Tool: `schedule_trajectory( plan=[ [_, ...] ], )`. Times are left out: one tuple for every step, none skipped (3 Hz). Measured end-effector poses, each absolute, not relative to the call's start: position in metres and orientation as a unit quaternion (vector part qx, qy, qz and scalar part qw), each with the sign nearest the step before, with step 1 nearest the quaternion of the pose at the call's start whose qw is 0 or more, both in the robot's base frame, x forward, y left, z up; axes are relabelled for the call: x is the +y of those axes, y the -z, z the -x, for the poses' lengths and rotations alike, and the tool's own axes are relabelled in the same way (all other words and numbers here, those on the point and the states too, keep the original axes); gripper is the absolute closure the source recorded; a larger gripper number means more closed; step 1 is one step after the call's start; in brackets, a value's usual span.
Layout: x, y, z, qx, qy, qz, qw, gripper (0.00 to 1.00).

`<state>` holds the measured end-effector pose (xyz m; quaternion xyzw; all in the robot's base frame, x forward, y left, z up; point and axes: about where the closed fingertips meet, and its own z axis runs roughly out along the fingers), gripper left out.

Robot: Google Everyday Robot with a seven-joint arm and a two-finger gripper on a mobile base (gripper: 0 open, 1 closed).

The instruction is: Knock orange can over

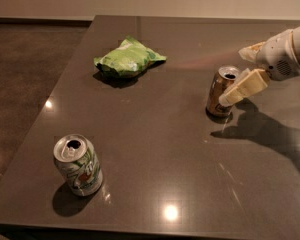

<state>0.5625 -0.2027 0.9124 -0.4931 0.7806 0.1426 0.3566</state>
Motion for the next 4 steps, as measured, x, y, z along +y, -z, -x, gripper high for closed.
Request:
schedule_trajectory(
  plan=[
    [-0.198,-0.909,-0.561,0.775,-0.151,0.498,0.359,0.15],
    [-0.192,-0.912,-0.558,0.768,-0.157,0.505,0.362,0.37],
    [-0.186,-0.917,-0.554,0.761,-0.157,0.514,0.362,0.60],
    [-0.182,-0.932,-0.553,0.763,-0.136,0.531,0.342,0.83]
  ],
)
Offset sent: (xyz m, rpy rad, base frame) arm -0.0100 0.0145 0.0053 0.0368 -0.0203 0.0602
